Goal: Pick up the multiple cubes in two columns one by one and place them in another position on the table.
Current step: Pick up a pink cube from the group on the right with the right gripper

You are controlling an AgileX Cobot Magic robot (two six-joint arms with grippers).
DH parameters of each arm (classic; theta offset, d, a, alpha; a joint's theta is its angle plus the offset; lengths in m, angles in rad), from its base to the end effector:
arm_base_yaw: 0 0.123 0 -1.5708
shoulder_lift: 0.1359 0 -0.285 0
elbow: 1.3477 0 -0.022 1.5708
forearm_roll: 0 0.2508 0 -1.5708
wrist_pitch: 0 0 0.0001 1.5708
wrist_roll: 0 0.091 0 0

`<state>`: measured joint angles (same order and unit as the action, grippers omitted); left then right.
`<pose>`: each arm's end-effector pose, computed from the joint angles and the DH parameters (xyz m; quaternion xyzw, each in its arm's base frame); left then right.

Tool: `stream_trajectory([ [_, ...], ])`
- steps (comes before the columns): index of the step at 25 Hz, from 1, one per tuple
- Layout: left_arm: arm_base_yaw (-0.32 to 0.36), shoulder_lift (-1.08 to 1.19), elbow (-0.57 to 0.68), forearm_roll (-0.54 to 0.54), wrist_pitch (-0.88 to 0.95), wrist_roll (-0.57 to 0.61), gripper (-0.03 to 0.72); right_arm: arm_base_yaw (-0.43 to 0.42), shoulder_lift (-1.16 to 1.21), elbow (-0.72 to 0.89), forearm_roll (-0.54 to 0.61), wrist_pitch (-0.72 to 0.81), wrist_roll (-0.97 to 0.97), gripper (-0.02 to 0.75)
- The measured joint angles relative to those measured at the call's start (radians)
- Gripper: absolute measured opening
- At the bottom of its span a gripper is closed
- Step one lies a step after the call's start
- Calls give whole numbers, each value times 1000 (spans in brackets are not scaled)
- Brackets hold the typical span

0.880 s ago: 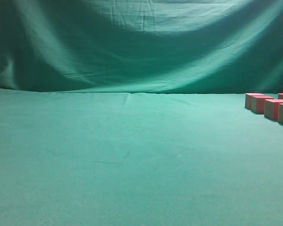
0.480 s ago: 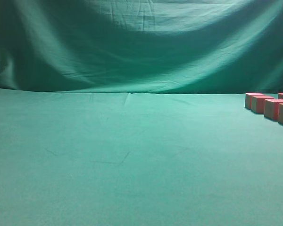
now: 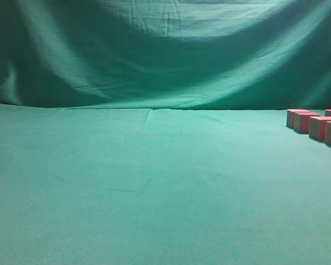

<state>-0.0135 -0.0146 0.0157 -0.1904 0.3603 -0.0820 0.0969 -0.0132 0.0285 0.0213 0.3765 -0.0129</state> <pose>0.0525 -0.0068 0.1768 -0.0778 0.7913 -0.1090 0.5966 0.0522 0.0058 0.1705 -0.0386 0.8053 0.0338 0.5907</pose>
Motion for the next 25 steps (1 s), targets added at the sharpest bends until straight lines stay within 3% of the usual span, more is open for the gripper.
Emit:
stream_trajectory([
  [11,0,0,0,0,0,0,0,0,0,0,41,-70,0,0],
  [18,0,0,0,0,0,0,0,0,0,0,223,-500,2,0],
  [25,0,0,0,0,0,0,0,0,71,-187,234,-308,-54,0],
])
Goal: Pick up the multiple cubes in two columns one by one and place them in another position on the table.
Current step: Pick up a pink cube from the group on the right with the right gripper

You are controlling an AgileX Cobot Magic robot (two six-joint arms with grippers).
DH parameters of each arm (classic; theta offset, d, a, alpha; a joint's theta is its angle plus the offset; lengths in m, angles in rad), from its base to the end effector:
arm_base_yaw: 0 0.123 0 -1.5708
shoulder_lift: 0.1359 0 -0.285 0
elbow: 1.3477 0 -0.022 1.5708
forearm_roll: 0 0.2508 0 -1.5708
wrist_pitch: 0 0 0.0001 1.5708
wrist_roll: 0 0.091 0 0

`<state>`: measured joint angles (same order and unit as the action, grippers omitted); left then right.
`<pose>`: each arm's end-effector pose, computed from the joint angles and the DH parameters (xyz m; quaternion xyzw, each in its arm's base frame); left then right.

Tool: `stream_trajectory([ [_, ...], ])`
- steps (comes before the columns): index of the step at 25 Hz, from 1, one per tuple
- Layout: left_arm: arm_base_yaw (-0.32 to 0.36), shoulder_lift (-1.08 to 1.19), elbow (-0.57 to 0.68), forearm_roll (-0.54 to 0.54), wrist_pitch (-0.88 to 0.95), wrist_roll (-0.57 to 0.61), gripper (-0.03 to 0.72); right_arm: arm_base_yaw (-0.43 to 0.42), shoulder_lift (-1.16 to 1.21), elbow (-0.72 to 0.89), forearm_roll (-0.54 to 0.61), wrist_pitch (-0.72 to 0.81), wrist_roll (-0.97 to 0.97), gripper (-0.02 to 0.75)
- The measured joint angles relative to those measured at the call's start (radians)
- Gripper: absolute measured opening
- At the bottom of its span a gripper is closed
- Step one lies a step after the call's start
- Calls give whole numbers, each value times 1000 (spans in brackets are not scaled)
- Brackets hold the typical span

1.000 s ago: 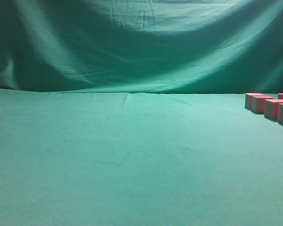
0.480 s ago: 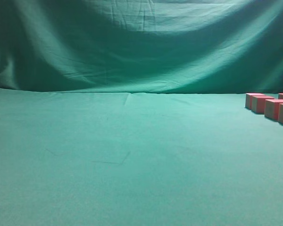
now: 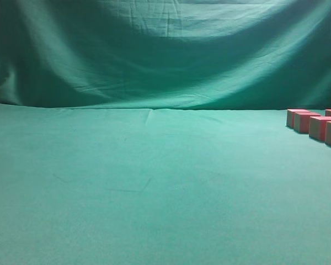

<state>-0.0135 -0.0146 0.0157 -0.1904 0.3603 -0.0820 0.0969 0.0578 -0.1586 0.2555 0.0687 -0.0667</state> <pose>0.0525 -0.0068 0.1768 -0.0778 0.7913 -0.1090 0.5966 0.0525 0.0067 0.2573 0.0238 0.6624 0.1121 0.7403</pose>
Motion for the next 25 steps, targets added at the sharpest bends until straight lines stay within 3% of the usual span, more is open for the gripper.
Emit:
stream_trajectory([
  [8,0,0,0,0,0,0,0,0,337,-155,0,329,-36,0],
  [14,0,0,0,0,0,0,0,0,516,-246,-2,580,-176,0],
  [25,0,0,0,0,0,0,0,0,858,-496,-14,848,-182,0],
])
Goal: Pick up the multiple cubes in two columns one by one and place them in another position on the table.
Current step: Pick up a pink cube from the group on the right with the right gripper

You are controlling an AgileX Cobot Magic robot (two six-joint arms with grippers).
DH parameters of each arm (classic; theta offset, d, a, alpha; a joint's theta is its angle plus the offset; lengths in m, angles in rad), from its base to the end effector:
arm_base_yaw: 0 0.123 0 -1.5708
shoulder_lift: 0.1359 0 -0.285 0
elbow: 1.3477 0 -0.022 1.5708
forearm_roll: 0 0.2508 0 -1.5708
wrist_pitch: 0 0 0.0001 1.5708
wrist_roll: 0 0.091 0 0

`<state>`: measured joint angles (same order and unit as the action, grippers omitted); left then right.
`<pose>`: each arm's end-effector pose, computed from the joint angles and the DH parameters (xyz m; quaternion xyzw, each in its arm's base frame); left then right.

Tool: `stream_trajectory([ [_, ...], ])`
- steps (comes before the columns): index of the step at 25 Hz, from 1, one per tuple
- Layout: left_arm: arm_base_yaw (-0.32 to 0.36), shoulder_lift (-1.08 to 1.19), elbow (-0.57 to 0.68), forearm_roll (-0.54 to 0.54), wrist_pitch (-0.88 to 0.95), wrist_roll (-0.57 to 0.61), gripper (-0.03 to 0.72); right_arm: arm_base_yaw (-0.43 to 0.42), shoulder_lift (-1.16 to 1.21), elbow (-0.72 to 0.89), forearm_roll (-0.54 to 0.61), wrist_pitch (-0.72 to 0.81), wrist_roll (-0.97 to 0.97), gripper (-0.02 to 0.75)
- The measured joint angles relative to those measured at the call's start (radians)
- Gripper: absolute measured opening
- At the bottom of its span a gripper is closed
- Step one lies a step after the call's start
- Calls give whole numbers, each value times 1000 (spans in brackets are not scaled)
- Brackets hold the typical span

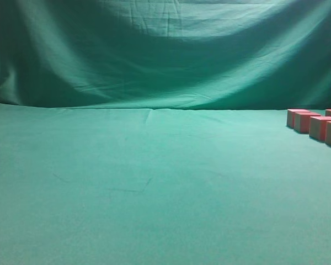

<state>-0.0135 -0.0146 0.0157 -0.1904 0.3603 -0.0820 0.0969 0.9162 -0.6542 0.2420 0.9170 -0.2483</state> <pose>0.0525 -0.0068 0.1768 -0.0778 0.7913 -0.1090 0.5966 0.1493 0.0319 0.2698 -0.1178 0.9584 0.0924 0.2432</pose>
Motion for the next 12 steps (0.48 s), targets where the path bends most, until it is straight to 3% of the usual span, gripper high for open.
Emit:
stream_trajectory([
  [12,0,0,0,0,0,0,0,0,326,-154,-13,9,45,0],
])
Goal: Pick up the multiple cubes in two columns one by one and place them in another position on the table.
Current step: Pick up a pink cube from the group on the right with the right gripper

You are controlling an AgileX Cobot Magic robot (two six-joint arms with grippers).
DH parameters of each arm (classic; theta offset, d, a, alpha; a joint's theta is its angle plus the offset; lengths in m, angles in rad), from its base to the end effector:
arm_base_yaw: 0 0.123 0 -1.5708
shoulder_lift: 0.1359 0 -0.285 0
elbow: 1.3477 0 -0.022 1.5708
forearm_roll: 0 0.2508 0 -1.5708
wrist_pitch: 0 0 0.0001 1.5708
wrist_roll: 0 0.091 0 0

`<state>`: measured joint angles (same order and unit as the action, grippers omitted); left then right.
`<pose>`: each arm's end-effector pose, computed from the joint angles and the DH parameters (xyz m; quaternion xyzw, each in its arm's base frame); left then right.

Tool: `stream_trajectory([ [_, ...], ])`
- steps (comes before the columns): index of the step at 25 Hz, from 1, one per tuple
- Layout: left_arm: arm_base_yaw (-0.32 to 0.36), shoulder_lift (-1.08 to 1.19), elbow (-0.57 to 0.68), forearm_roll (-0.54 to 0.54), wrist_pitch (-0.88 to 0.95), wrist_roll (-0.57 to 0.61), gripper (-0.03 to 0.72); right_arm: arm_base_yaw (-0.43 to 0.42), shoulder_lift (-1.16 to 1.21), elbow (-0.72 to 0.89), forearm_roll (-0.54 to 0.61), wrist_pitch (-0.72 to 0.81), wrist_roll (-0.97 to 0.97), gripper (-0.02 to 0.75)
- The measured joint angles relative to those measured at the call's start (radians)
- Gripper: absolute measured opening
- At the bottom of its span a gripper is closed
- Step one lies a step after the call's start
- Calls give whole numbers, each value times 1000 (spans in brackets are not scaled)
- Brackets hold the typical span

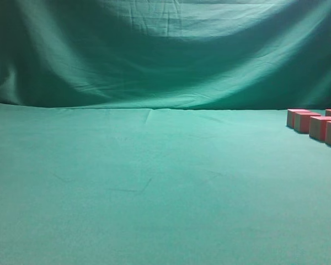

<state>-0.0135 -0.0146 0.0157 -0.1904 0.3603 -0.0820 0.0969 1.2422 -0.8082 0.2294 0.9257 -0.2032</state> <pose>0.0525 -0.0068 0.1768 -0.0778 0.7913 -0.1090 0.5966 0.2134 0.0374 0.2530 -0.0930 0.9795 0.0927 0.1528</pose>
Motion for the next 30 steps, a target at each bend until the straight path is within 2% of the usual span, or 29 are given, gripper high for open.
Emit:
stream_trajectory([
  [4,0,0,0,0,0,0,0,49,102,-46,-101,-2,104,0],
  [7,0,0,0,0,0,0,0,144,165,-74,-285,-2,249,0],
  [10,0,0,0,0,0,0,0,196,214,-88,-421,-6,399,0],
  [14,0,0,0,0,0,0,0,205,251,-94,-451,-35,452,0],
  [15,0,0,0,0,0,0,0,205,258,-94,-451,-43,454,48],
  [16,0,0,0,0,0,0,0,206,263,-94,-449,-54,457,48],
  [17,0,0,0,0,0,0,0,207,267,-94,-447,-63,461,134],
  [21,0,0,0,0,0,0,0,207,280,-94,-443,-91,479,395],
  [24,0,0,0,0,0,0,0,207,291,-94,-439,-93,539,546],
  [25,0,0,0,0,0,0,0,207,299,-94,-439,-95,552,566],
  [30,0,0,0,0,0,0,0,207,333,-95,-437,-116,574,550],
])
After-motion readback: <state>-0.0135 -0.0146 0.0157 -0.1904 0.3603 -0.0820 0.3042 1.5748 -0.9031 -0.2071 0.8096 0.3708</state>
